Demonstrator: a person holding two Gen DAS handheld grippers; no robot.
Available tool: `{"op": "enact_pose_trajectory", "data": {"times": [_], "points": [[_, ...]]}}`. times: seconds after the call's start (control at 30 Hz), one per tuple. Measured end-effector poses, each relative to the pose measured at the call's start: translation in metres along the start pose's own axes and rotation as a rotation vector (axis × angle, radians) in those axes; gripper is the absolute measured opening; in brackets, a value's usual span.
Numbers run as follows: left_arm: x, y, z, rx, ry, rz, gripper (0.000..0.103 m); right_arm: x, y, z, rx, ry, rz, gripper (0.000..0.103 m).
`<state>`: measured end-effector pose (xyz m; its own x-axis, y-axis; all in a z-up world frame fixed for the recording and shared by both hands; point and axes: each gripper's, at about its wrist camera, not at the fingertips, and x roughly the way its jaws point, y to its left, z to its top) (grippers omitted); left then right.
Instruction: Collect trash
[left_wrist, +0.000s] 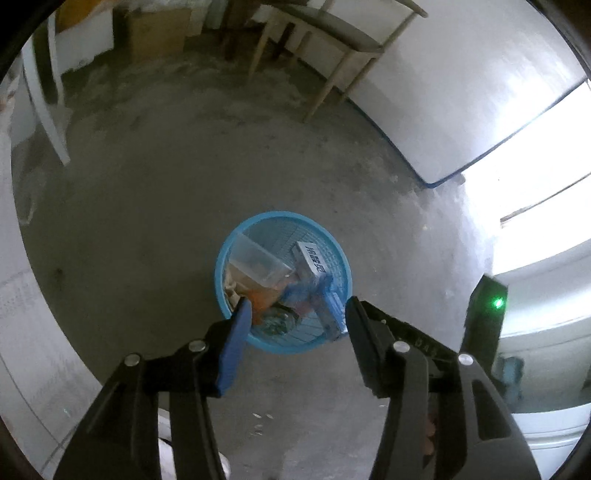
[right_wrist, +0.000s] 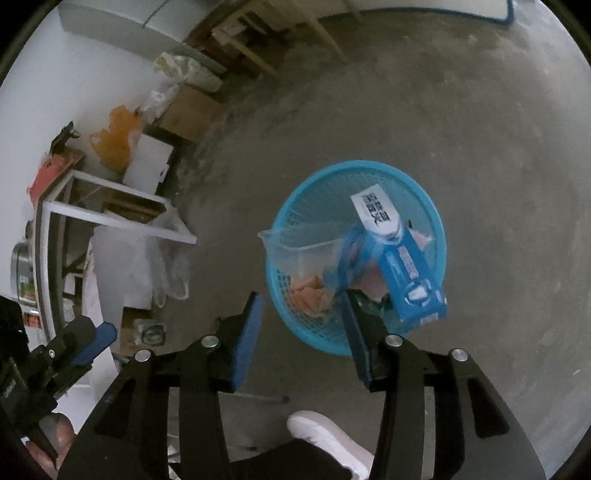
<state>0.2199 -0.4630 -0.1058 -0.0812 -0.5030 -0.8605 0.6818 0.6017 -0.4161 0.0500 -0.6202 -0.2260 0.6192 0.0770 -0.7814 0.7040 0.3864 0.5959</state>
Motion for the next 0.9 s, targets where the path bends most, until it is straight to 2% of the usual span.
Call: {"op": "enact_pose_trajectory", "data": {"times": [0.17, 0.27, 0.37, 0.43, 0.5, 0.57, 0.63, 0.73, 0.8, 0.9], "points": [[-0.025, 0.012, -0.007, 0.029, -0.044, 0.027, 0.055, -0.018, -0.005, -0.013, -0.031, -0.023, -0.009, 0.046], [-0.055, 0.016, -0.018, 0.045, -0.093, 0.026, 0.057, -0.035, -0.001, -0.025, -0.063, -0.057, -0.007, 0.047], [-0.095, 0.014, -0.039, 0.091, -0.156, 0.036, 0.062, -0.061, 0.014, -0.042, -0.131, -0.099, -0.007, 0.054], [-0.119, 0.014, -0.054, 0.116, -0.194, 0.052, 0.067, -0.082, 0.033, -0.058, -0.205, -0.128, 0.000, 0.065], [-0.150, 0.012, -0.078, 0.137, -0.240, 0.073, 0.076, -0.107, 0.060, -0.081, -0.323, -0.159, 0.013, 0.073], [-0.179, 0.011, -0.105, 0.129, -0.283, 0.099, 0.090, -0.127, 0.084, -0.102, -0.424, -0.173, 0.029, 0.084], [-0.210, 0.013, -0.137, 0.105, -0.358, 0.146, 0.098, -0.153, 0.110, -0.127, -0.534, -0.224, 0.030, 0.095], [-0.244, 0.016, -0.182, 0.065, -0.461, 0.246, 0.098, -0.183, 0.142, -0.168, -0.683, -0.321, 0.002, 0.095], [-0.254, 0.019, -0.209, 0.044, -0.494, 0.295, 0.098, -0.195, 0.161, -0.198, -0.770, -0.349, -0.022, 0.095], [-0.265, 0.024, -0.248, -0.045, -0.527, 0.375, 0.098, -0.201, 0.177, -0.236, -0.891, -0.366, -0.048, 0.095]]}}
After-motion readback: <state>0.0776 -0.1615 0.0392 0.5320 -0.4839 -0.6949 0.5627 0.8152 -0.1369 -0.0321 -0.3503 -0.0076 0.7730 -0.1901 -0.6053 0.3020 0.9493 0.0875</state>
